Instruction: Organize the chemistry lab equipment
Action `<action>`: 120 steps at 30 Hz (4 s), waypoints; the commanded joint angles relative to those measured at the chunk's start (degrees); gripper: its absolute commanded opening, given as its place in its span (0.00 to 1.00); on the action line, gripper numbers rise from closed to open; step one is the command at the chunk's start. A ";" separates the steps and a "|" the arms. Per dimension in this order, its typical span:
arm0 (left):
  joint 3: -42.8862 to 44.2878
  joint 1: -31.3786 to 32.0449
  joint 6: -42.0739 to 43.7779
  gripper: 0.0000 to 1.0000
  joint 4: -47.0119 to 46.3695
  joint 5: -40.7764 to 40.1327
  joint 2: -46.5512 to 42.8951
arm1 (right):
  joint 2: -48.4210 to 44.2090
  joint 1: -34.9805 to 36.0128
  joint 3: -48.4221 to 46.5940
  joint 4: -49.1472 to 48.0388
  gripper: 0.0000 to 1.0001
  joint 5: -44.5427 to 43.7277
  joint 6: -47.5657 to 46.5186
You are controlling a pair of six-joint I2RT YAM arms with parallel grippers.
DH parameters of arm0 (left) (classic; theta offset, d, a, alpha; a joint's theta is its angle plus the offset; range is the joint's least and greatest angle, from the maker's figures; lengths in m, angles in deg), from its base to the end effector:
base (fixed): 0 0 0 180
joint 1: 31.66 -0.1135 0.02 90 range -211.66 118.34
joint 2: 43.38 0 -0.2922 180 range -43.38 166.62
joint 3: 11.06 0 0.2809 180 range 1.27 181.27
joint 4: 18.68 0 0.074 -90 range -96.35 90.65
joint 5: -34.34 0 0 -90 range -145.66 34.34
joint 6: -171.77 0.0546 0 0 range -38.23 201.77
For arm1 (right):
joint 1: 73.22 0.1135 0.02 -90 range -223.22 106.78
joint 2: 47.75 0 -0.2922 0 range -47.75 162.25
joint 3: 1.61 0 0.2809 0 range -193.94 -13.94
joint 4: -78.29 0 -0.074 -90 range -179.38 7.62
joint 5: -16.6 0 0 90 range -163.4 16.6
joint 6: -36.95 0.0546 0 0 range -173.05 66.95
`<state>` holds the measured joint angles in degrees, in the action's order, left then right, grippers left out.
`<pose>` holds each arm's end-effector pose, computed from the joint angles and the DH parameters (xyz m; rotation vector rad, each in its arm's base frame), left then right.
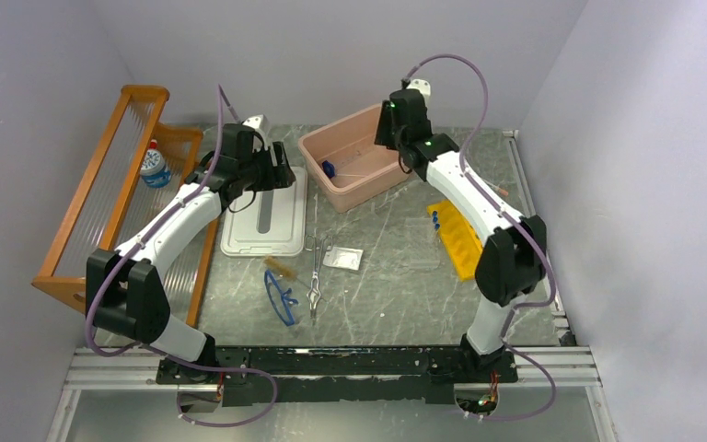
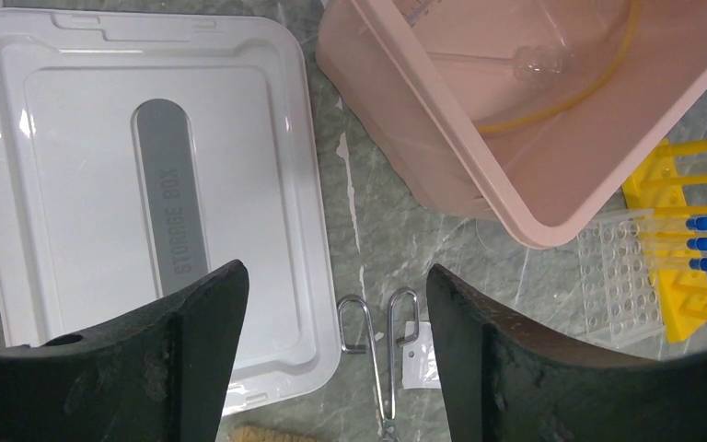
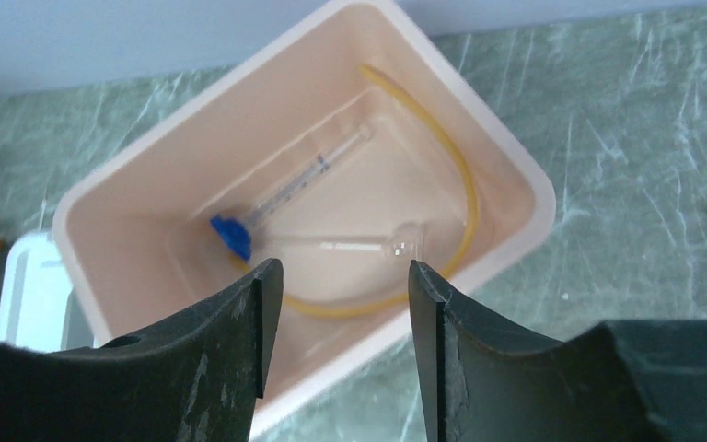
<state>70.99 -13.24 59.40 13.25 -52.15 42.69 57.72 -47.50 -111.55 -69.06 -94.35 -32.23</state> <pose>0.3635 -0.1246 0.3099 -0.0421 2.2355 -0.4616 0.4483 0.1943 0.3580 0.1369 2.0255 0.1346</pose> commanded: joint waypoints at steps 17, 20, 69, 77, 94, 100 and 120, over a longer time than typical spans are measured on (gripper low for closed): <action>0.18 -0.31 0.94 0.75 -2.65 5.38 -0.40 | -14.57 4.73 33.94 -8.61 0.57 19.52 -8.64; 0.42 -0.31 0.82 0.75 -2.63 5.54 -0.52 | -11.88 5.70 31.80 -9.51 0.53 18.27 -9.72; -0.31 -0.31 -1.65 0.74 -2.92 4.10 0.85 | -19.60 8.58 20.54 -2.44 0.00 31.46 -11.51; -1.41 -0.31 -3.82 0.73 -3.98 5.62 0.77 | -15.34 7.89 15.32 -13.72 0.00 17.72 -6.24; 0.49 -0.31 -4.00 0.73 -2.40 7.13 3.55 | 9.55 7.59 -2.74 -3.91 0.00 18.00 -18.60; 2.15 -0.31 -4.08 0.72 -2.13 7.40 5.52 | 14.81 8.07 -4.21 -3.75 0.00 16.71 -20.29; 3.11 -0.31 -1.47 0.73 1.10 6.46 4.45 | 15.99 8.84 -9.49 0.69 0.43 13.18 -15.66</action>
<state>73.13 -13.24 56.49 13.49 -46.25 49.35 76.84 -38.65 -119.02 -70.48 -80.34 -51.44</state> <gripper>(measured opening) 0.730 0.405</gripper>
